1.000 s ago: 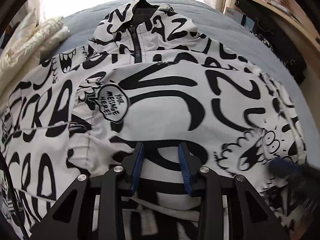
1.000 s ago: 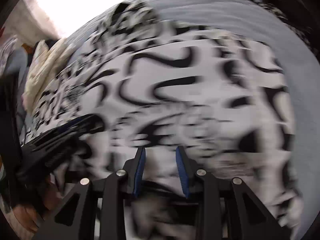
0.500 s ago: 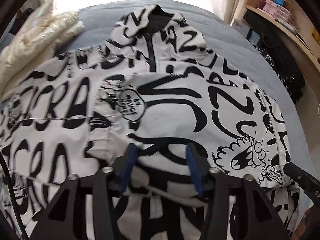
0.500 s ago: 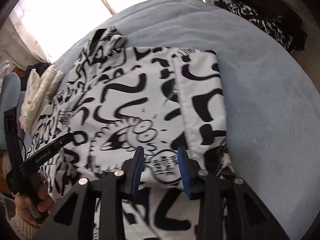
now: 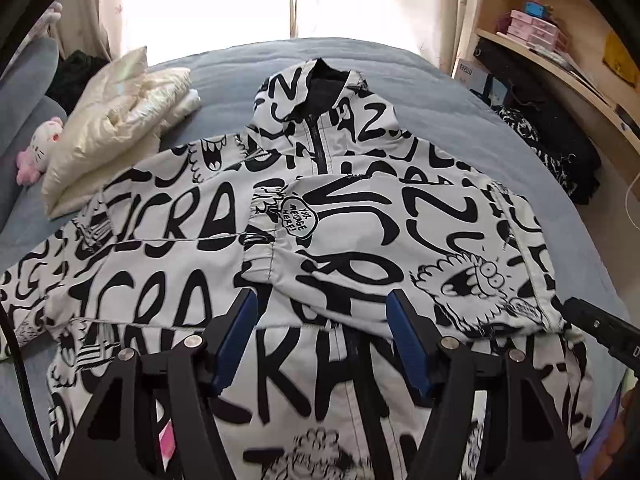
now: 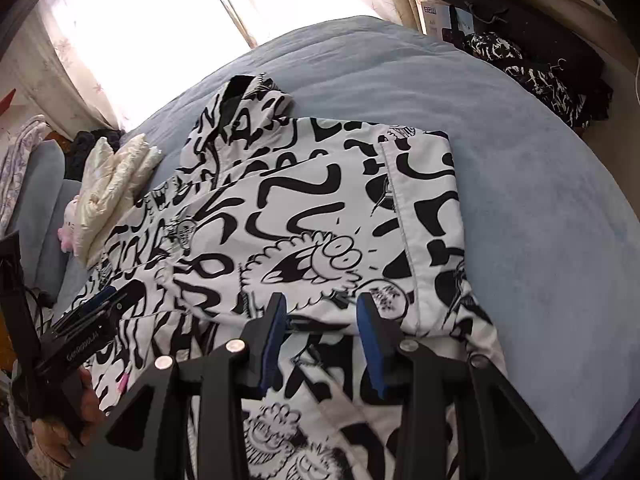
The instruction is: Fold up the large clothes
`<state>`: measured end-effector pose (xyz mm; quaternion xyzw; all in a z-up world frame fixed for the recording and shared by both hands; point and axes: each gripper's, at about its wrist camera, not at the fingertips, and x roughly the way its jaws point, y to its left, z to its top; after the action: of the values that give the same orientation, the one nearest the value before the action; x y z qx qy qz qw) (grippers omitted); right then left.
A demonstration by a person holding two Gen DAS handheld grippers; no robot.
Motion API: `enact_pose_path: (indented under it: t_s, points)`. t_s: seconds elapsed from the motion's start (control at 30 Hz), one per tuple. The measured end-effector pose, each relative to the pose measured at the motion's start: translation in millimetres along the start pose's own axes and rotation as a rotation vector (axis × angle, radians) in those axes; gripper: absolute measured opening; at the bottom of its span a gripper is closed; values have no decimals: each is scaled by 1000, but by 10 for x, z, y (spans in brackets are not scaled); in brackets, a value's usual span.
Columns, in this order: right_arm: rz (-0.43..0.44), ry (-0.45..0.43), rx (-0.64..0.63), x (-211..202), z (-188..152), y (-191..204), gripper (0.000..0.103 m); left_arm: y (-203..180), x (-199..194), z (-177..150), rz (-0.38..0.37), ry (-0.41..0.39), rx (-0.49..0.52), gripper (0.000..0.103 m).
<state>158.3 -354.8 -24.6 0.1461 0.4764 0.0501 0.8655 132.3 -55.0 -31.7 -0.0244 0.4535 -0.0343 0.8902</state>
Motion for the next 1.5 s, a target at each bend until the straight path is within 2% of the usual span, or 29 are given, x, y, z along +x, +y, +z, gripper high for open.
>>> enact_pose_path:
  t_s: [0.1,0.4,0.67,0.9,1.13,1.33,1.5]
  points:
    - [6,-12,-3,-101,-81,32,46,18,-187,-84,16,-16,12,67]
    - [35,-29,-18,-328,-386,241,46,302,-710,-404,48,-40,-3,70]
    - [81,-42,-94,-429,-585,700,46,896,-1027,-660,70,-39,-86,70]
    - [111,-63,-206,-433,-667,1341,46,1536,-1218,-805,97,-57,-182,71]
    - [143,-86,-310,-310,-698,1996,46,2111,-1210,-865,113,-61,-258,71]
    - [151,-85,-383,-16,-734,2545,46,2640,-1065,-921,118,-46,-338,71]
    - [166,-49,-423,312,-744,2960,46,3103,-909,-1009,105,-22,-417,71]
